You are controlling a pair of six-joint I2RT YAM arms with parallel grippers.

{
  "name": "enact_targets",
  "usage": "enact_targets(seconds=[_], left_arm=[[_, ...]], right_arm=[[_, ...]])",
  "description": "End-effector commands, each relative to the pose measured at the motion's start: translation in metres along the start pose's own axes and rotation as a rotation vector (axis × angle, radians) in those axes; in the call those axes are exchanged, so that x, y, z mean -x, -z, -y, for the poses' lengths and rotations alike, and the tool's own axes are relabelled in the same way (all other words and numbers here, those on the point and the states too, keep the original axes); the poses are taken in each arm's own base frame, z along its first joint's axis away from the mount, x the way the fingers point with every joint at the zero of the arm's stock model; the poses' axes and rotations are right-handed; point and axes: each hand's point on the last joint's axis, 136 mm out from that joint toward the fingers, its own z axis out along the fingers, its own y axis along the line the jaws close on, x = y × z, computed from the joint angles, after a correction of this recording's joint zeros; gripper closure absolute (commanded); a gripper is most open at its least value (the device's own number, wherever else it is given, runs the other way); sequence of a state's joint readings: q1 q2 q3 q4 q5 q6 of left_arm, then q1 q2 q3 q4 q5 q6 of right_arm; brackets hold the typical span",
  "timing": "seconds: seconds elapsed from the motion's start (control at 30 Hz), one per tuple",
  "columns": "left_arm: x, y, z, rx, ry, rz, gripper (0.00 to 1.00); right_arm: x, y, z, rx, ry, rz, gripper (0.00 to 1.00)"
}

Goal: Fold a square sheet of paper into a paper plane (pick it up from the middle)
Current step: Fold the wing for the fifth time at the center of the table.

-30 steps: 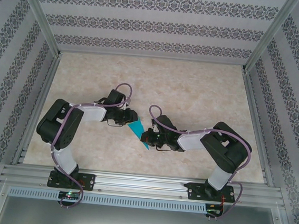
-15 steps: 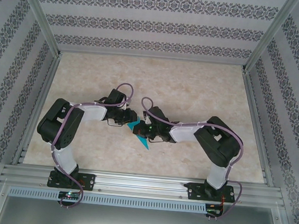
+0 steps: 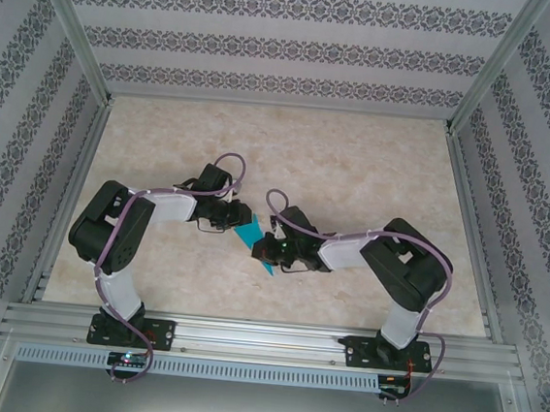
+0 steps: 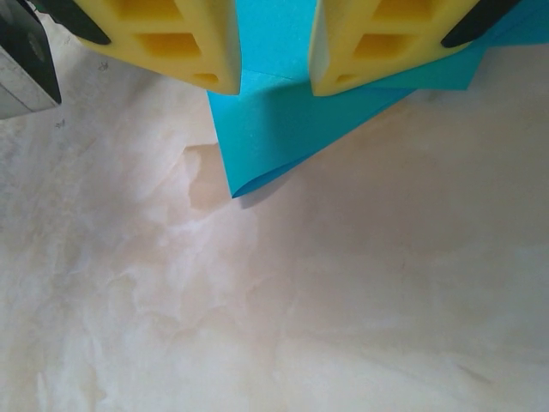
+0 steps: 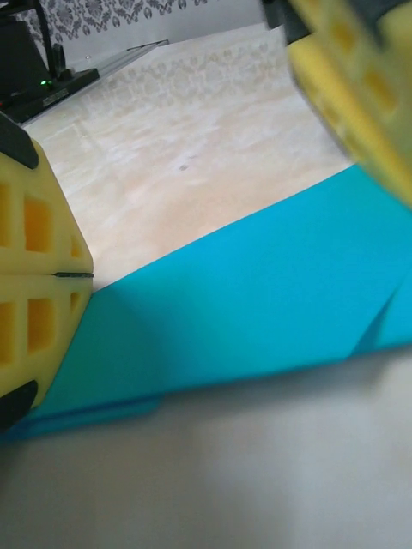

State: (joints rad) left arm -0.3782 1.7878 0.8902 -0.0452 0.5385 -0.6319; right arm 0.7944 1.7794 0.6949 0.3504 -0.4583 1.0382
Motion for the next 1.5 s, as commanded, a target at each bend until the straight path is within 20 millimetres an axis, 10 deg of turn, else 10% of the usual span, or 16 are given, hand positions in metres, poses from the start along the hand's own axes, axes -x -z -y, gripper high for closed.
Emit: enact_targets(seconds=[0.0,0.6,1.0,1.2,1.47], left_arm=[[-0.018,-0.007,-0.047,0.142,0.058,-0.052,0.69],[-0.023,-0.010,-0.055,0.159,0.068,-0.065,0.69],[-0.022,-0.009,-0.048,0.126,0.065,-0.071,0.69],[-0.023,-0.010,-0.045,0.104,0.065,-0.074,0.68],[-0.018,-0.002,-0.034,0.085,0.046,-0.064,0.65]], right_arm=[[-0.020,0.006,0.024,-0.052,-0.050,-0.032,0.99],[-0.064,0.046,0.066,-0.116,-0.062,-0.020,0.99],[-0.009,0.048,-0.033,0.065,0.118,0.047,0.98],[0.018,0.019,-0.010,0.031,0.049,0.056,0.98],[-0.009,-0.001,0.036,-0.092,-0.019,-0.036,1.00]])
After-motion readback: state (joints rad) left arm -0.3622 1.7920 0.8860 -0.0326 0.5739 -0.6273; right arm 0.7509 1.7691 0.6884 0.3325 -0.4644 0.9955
